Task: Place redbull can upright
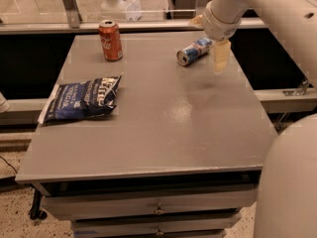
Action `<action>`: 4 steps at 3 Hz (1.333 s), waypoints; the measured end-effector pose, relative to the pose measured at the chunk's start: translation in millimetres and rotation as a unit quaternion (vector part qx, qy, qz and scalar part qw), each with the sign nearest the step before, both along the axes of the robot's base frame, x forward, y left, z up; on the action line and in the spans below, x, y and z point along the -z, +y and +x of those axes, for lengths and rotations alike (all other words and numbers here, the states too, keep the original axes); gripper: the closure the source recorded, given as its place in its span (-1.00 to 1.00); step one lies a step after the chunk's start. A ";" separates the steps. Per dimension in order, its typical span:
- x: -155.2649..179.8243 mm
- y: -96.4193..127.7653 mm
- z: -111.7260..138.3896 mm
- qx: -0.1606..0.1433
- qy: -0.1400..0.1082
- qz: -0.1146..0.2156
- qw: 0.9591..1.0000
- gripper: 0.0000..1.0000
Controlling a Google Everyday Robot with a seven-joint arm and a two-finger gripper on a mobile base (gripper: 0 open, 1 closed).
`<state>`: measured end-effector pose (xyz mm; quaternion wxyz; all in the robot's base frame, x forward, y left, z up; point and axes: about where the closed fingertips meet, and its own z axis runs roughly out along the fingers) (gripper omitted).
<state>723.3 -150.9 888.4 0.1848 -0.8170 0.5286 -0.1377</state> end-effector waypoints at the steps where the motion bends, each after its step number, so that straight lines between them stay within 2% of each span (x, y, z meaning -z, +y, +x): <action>1: 6.3 5.6 6.7 -0.010 0.017 -0.008 1.000 -1.00; 4: 31.8 4.5 26.2 -0.012 0.045 -0.033 0.998 -1.00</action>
Offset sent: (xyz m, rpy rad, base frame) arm 0.0218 0.0096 -0.0114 -0.0541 0.0768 0.0393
